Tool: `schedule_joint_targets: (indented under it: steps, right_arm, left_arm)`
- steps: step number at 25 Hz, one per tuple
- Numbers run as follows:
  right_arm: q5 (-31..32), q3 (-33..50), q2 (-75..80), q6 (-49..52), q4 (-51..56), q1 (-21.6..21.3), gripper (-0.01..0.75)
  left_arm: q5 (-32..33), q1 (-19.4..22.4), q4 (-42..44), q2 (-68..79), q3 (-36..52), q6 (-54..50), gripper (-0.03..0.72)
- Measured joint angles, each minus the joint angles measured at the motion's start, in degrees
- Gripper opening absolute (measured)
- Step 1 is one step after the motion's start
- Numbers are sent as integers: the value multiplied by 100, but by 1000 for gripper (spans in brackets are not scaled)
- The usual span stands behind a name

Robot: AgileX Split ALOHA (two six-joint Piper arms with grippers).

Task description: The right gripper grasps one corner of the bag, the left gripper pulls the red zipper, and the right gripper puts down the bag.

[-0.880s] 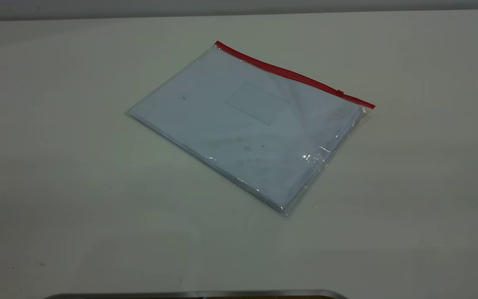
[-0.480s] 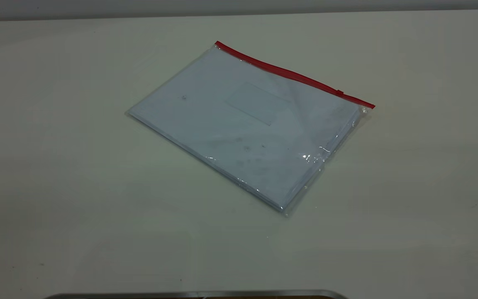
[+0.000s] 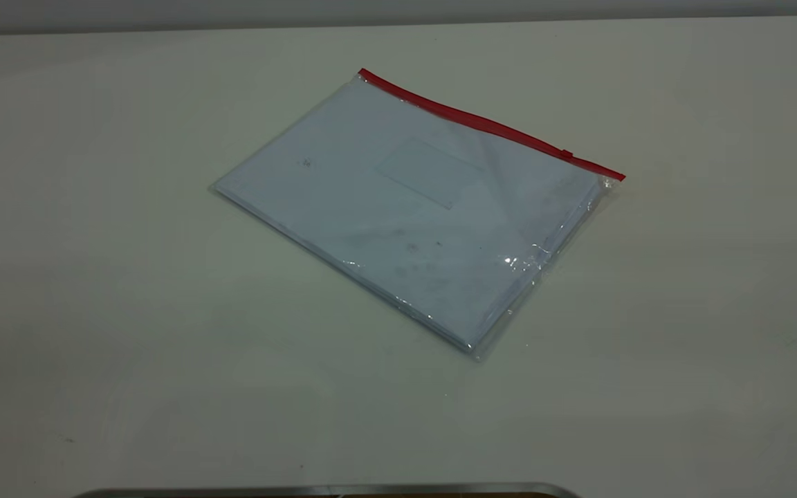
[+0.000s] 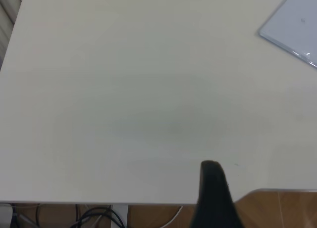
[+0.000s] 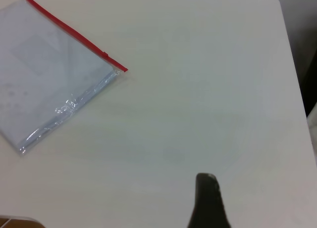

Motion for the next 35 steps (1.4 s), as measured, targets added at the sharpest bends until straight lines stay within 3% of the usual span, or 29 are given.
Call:
schedule_joint_targets:
  steps: [19,25,35]
  right_arm:
    - [-5,-8,0,27,47,0,578]
    - [-436,-457,463,298,76,0,578]
    - [-1432,-1222,3230,401,554,0,578]
  left_arm:
    - [-73,0,0,180,-126,-147,586]
    - [-671,0,-40,1890,-930,-431,586]
    - [-2006,0,-282,5440,-2211,-323,586]
